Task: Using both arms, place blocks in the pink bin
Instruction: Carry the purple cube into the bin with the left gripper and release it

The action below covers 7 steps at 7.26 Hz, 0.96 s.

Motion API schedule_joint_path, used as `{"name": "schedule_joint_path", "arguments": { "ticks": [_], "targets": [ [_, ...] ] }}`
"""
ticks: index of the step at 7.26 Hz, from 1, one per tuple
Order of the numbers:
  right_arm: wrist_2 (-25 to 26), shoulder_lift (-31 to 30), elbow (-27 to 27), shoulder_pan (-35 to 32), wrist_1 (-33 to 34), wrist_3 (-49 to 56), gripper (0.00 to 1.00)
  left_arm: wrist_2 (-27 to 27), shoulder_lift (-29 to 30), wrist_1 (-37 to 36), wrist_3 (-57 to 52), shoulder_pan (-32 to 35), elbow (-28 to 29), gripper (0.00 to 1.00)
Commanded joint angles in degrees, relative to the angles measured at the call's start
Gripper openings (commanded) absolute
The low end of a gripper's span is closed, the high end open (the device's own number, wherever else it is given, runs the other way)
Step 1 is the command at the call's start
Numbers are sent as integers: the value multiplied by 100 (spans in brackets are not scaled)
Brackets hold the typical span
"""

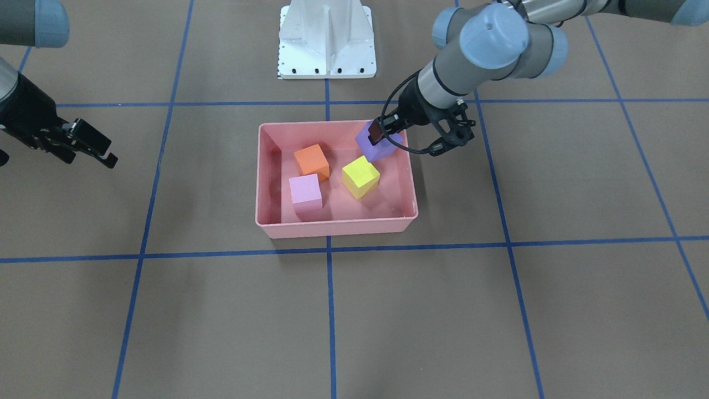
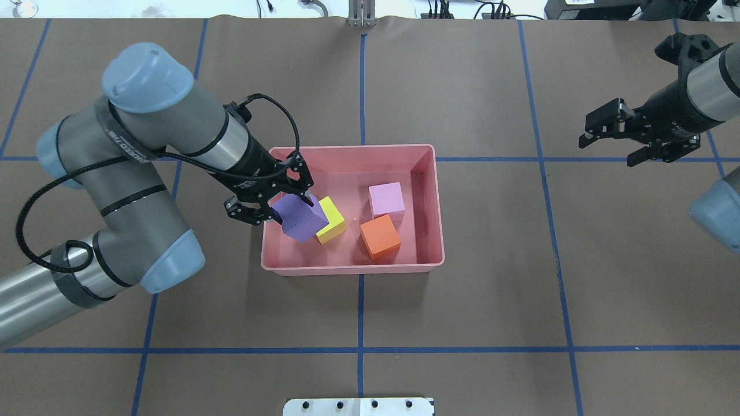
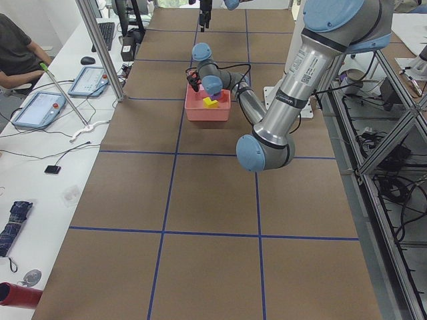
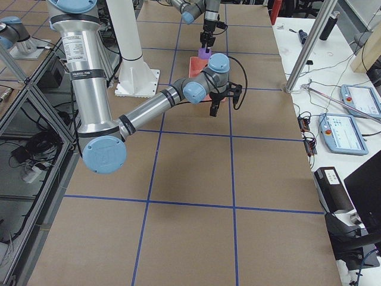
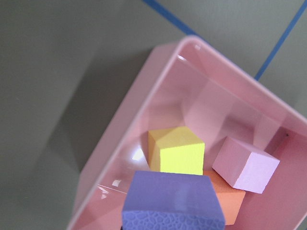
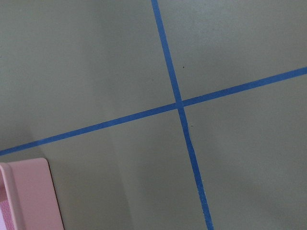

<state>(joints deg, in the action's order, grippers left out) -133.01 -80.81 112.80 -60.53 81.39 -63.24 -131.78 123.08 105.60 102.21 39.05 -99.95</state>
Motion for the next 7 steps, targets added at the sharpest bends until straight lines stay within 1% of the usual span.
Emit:
{"name": "schedule_joint_path", "arguments": {
  "ticks": [1,2,3,4,6,7],
  "targets": [
    [3,-5,-13,-3,0,5,99,161,32,-75,-43,-151,116,56],
    [3,-5,-13,-3,0,5,99,161,23,-75,-44,-143,116,71],
    [3,-5,-13,-3,0,5,99,161,14,-75,-52,-143,116,83],
    [-5,4,-13,-12,0,13,99,161,14,-75,-53,-117,64,100],
    [-23,-5,-13,-73,0,14,99,153,-47,-75,-53,-29,-59,100],
    [-40,-31,-13,-160,0,83,99,153,-404,-75,-140,76,-391,100]
  ]
}}
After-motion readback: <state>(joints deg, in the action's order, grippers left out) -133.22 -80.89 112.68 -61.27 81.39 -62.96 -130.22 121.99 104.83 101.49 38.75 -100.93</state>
